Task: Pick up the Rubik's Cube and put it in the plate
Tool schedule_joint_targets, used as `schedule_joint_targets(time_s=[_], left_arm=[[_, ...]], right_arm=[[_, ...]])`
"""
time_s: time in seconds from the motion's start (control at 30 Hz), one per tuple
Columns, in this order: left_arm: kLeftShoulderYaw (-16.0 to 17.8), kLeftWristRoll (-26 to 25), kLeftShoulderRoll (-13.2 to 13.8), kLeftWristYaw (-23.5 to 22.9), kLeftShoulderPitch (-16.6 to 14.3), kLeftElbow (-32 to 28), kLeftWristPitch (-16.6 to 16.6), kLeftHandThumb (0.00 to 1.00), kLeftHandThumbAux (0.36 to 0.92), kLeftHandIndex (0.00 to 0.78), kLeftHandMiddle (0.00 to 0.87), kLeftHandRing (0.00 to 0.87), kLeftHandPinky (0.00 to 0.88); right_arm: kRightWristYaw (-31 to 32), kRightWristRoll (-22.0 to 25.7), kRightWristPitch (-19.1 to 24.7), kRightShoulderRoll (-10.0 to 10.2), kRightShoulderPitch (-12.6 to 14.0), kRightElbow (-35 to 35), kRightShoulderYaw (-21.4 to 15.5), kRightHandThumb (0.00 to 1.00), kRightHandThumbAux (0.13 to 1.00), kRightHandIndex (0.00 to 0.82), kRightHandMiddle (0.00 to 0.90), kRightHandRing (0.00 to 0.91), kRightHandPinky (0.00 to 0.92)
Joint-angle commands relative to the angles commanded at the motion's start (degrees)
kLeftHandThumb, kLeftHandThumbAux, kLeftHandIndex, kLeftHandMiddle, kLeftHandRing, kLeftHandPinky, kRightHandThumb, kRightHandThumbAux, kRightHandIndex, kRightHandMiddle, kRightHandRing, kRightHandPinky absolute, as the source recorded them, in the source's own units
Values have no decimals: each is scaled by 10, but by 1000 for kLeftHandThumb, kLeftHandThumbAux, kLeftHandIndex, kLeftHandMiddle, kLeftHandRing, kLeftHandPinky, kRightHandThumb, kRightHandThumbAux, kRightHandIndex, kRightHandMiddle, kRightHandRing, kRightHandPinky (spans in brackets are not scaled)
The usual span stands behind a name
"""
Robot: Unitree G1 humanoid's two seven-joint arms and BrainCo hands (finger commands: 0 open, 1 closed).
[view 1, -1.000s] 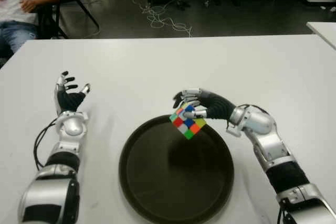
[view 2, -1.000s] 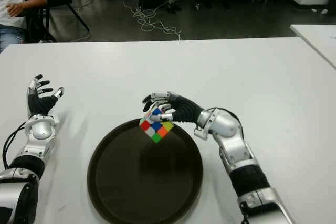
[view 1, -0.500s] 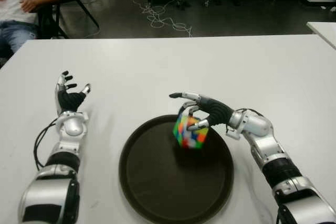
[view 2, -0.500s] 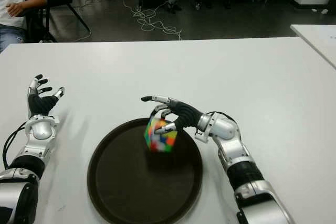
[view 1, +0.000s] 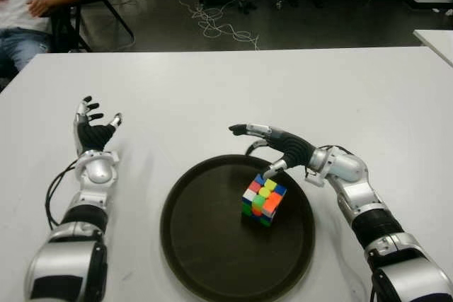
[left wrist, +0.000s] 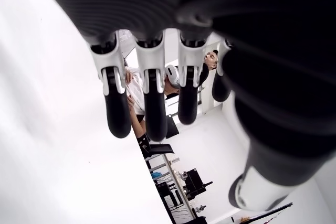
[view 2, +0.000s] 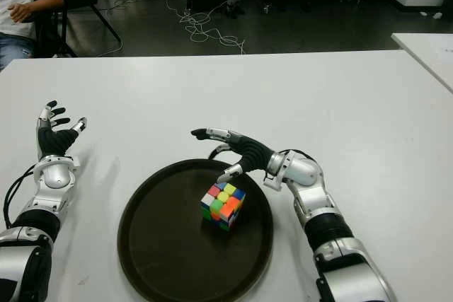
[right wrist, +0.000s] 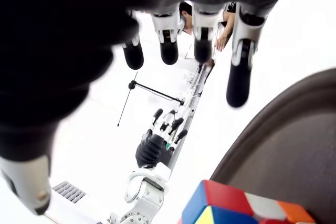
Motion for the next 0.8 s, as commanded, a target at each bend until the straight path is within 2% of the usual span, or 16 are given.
schedule_joint_targets(time_s=[0.23, 0.37, 0.43, 0.5, 0.8], left_arm=[[0, 2, 0, 3, -1, 0, 5, 111, 770, 127, 210, 250, 321], [0, 2, -1, 3, -1, -1, 4, 109, 776, 127, 213, 265, 356], [1, 1, -1, 3, -1, -1, 4, 106, 772, 128, 213, 264, 348], [2, -1, -1, 2, -1, -2, 5, 111, 771, 132, 233, 302, 412], [3, -2, -2, 0, -1, -2, 8, 103, 774, 134, 268, 370, 494]], right_arm=[[-1, -2, -5, 4, -2, 10, -6, 0, 663, 39, 31, 20, 21], [-3, -5, -4, 5, -4, 12, -7, 0, 668, 38, 31, 18, 13], [-2, -5, -4, 5, -4, 12, -7, 0, 671, 38, 31, 16, 10], [-2, -4, -5, 5, -5, 12, -7, 0, 676, 36, 30, 13, 7], [-2, -6, -17, 6, -7, 20, -8, 0, 683, 33, 22, 0, 1]])
